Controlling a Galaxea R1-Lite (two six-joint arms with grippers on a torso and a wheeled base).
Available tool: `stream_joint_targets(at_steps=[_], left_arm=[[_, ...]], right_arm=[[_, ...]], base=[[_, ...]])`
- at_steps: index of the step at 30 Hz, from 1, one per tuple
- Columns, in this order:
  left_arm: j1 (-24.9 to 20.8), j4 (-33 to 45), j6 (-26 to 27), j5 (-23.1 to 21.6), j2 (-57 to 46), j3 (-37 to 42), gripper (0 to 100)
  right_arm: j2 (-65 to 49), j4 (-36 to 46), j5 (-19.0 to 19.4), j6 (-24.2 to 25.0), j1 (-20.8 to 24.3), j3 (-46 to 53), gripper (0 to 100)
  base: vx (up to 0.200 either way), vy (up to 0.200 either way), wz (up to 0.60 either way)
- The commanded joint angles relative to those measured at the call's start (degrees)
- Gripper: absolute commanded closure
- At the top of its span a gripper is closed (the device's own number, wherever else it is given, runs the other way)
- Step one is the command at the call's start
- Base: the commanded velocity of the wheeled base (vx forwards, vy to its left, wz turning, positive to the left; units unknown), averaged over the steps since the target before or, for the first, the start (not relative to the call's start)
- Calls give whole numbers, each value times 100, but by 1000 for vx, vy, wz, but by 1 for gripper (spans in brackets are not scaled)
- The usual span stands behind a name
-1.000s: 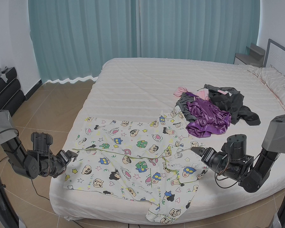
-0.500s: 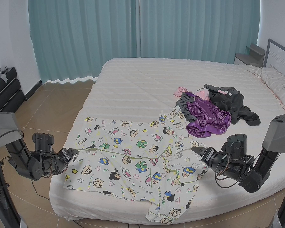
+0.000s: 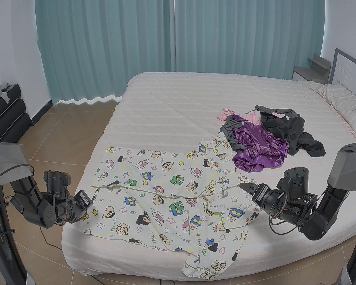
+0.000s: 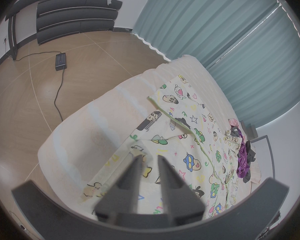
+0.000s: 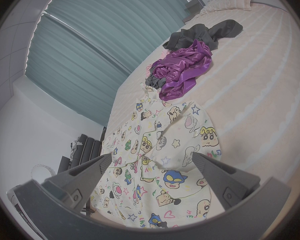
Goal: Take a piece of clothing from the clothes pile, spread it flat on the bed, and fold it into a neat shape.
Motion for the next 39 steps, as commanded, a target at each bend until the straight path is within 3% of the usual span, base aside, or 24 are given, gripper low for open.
stream_joint_targets(at_steps=[1,8,9,22,29,37,38,39], left_arm=[[-72,48,0,9,2,84,100],[-292,-5,0,9,-129,286,100],[-538,-22,17,18,-244,435,100],[-1654,-269,44,71,-270,1006,100],[-2085,-690,97,616,363,1059,100],[-2375,-726,88,668,372,1173,100],[-2410,-761,70,668,363,1200,0],[-2436,-805,61,668,363,1226,0]], right_arm=[[-20,-2,-13,0,-59,-43,0],[-82,-2,5,-8,-129,-26,0],[-82,-2,5,-8,-112,-17,0],[-64,-2,5,-8,-94,-8,0],[-46,-2,5,-8,-94,-8,0],[-38,-2,5,-8,-94,-8,0],[-38,-2,5,-8,-94,-8,0],[-38,7,5,-8,-94,-8,0]], base=[[0,0,0],[0,0,0],[0,0,0],[0,0,0],[0,0,0],[0,0,0],[0,0,0],[0,0,0]])
